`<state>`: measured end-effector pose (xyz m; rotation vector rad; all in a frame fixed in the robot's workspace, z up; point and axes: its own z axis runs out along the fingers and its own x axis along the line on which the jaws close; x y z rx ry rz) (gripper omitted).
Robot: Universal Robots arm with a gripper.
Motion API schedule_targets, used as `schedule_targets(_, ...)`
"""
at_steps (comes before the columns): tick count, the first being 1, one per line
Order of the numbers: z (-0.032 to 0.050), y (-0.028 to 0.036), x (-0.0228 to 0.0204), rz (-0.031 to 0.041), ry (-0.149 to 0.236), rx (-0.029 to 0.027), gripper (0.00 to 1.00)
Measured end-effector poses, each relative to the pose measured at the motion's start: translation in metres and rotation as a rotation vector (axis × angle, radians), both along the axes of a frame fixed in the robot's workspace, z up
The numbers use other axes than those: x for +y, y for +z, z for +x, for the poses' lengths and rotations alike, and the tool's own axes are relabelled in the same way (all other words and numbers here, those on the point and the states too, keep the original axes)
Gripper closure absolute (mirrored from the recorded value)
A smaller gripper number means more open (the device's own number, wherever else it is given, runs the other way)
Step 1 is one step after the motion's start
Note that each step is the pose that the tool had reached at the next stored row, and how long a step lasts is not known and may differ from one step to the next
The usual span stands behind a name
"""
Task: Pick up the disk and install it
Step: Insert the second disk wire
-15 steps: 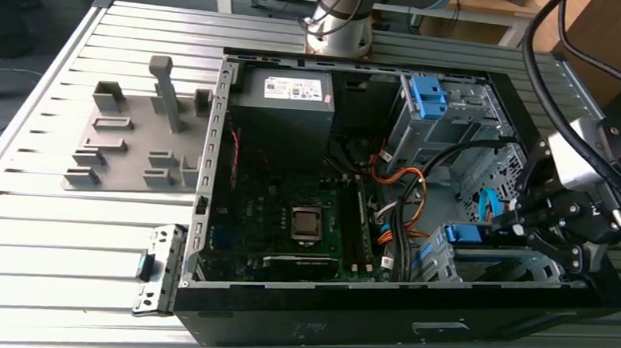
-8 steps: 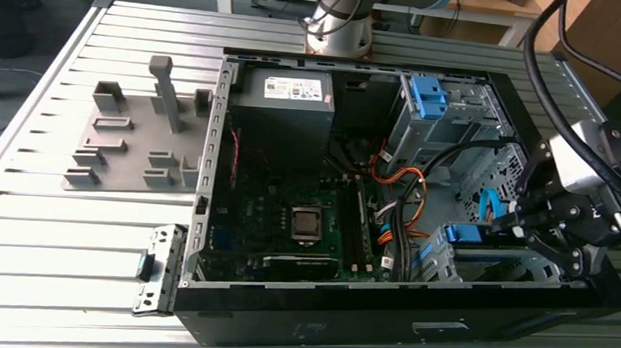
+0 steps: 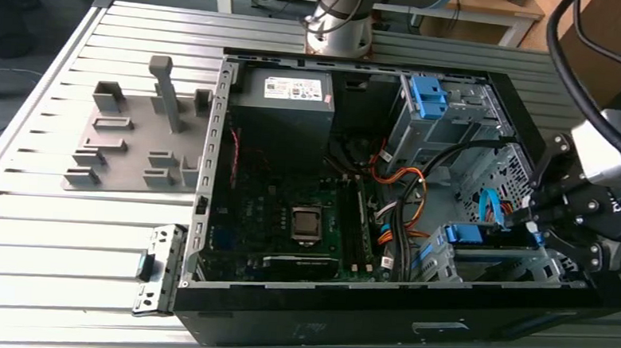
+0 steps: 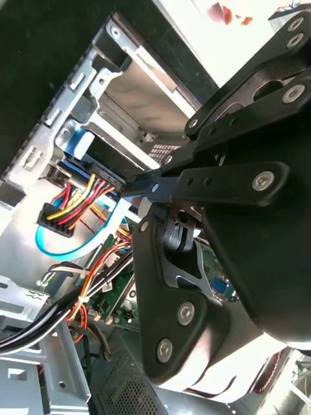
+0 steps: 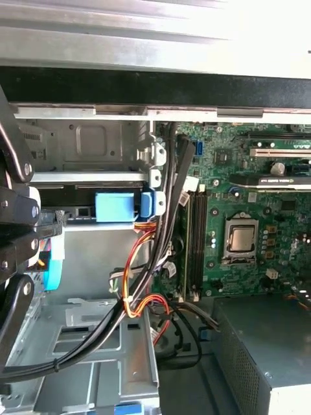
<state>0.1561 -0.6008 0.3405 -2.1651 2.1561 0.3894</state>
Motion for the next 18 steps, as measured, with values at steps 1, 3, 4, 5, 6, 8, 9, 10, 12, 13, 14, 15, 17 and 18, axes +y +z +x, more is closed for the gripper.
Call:
schedule_targets(1,0.0023,0.0004,0.0,-0.0002,0.0,0.0016,0.89)
schedule_targets(3,0.0055,0.0021,0.0001,-0.0002,0.0,0.0035,0.89)
schedule_targets(4,0.0062,0.0044,0.0001,-0.0006,0.0,0.0037,0.89)
schedule_targets(5,0.0065,0.0078,0.0001,-0.0005,0.0,0.0038,0.89)
schedule_targets(6,0.0066,0.0118,0.0,-0.0002,0.0,0.0038,0.89)
schedule_targets(8,0.0067,0.0208,0.0,-0.0003,0.0,0.0038,0.89)
schedule_targets(9,0.0068,0.025,0.0,-0.0004,0.0,0.0037,0.89)
schedule_targets(10,0.0068,0.0274,0.0001,-0.0003,0.0,0.0038,0.89)
schedule_targets(12,0.0069,0.028,0.0,0.0,0.0,0.0038,0.89)
schedule_targets(13,0.0068,0.028,0.0,0.0001,0.0,0.0038,0.89)
schedule_targets(14,0.0068,0.0281,0.0,0.0002,0.0,0.0038,0.89)
schedule_targets(15,0.0068,0.0282,0.0001,0.0001,0.0,0.0038,0.89)
schedule_targets(17,0.0069,0.0282,0.0001,0.0002,0.0,0.0038,0.89)
schedule_targets(18,0.0069,0.0282,0.0001,0.0002,0.0,0.0038,0.89)
